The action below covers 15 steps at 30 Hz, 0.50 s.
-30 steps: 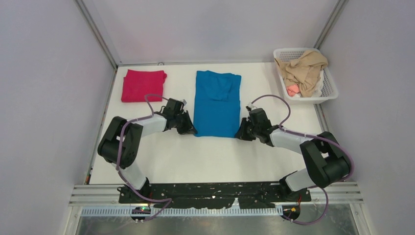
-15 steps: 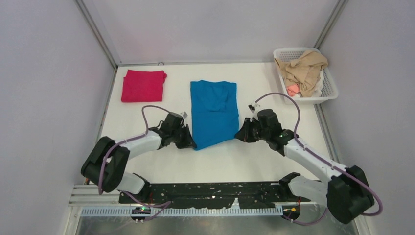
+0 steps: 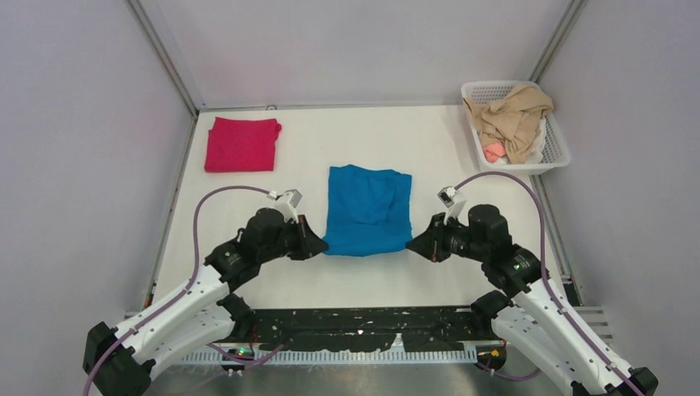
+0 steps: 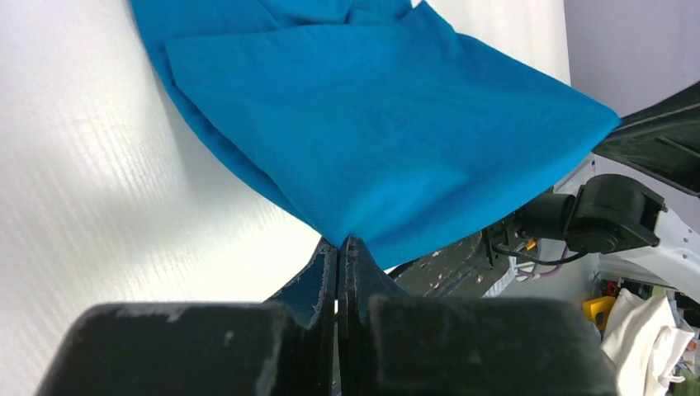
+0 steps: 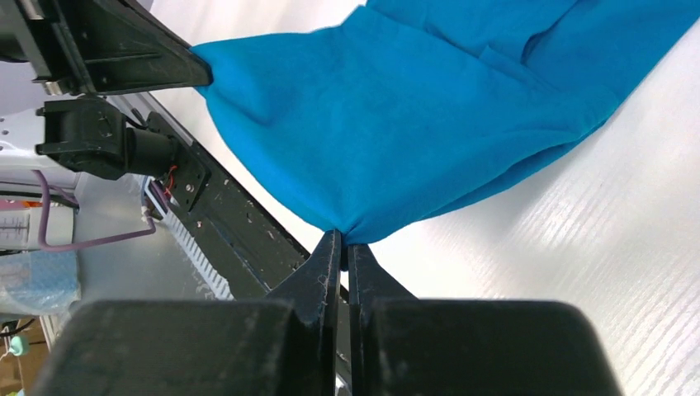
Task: Fold and stack the t-shirts
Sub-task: Fold the long partially folded tshirt into a neat square
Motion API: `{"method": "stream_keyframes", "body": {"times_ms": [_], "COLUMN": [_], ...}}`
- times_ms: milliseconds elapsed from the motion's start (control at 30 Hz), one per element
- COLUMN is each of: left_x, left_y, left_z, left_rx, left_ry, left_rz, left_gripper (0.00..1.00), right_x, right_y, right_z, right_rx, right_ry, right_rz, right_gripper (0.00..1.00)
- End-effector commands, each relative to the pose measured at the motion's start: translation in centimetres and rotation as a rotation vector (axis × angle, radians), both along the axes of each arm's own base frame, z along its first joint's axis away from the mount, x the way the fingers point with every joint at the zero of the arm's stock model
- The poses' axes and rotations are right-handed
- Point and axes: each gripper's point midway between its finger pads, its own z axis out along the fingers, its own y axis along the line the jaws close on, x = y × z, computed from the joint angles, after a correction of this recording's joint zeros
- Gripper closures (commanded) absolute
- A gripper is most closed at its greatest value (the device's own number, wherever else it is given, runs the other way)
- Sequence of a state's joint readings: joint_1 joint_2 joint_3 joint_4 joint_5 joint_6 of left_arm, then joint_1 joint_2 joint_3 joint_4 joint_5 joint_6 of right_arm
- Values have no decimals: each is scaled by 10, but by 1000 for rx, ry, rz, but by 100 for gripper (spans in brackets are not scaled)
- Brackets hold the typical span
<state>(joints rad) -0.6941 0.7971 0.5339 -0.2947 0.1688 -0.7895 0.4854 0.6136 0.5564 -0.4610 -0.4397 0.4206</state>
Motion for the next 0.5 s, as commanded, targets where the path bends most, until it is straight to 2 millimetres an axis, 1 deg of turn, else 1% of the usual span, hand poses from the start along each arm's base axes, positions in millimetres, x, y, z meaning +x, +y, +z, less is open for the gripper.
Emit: {"method": "stream_keyframes", "body": {"times_ms": [0,33,67,100,133,200,267,300,333,367,467], "left_x": [10,15,19,24,31,46,60,68,75,83,106], "left_y": [13,15,17,17,20,18,15,13,14,16,25], "left_z": [7,10,13,17,19,31,39,43,45,47,49], "left_rx": [54,69,86,101,124,142,155,167,181,201,260], "left_ry": [-38,-46,-55,-64,-78,-99,-107,-109,-109,-116,-132], "left_rz": [74,92,106,111,141,163,172,177,192,204,254], "left_gripper": [100,100,100,100,100,100,100,100,100,100,100], "right_x": [8,13,22,30,36,48,57,64,68,77,95], "right_y": [-5,-8,-13,-17,-16,-13,-9,-9,-10,-15,-24], "right_z": [29,34,35,41,46,58,62,62,66,61,66], "right_rx": [0,-7,-29,-37,-31,-7,6,-6,-9,-38,-74], "right_ry": [-84,-99,-118,-140,-153,-185,-192,-187,-194,-188,-205], "right_rz": [-42,-65,-111,-154,-173,-197,-206,-224,-238,-277,-348], "right_gripper": [94,94,94,94,94,94,94,94,94,94,94]}}
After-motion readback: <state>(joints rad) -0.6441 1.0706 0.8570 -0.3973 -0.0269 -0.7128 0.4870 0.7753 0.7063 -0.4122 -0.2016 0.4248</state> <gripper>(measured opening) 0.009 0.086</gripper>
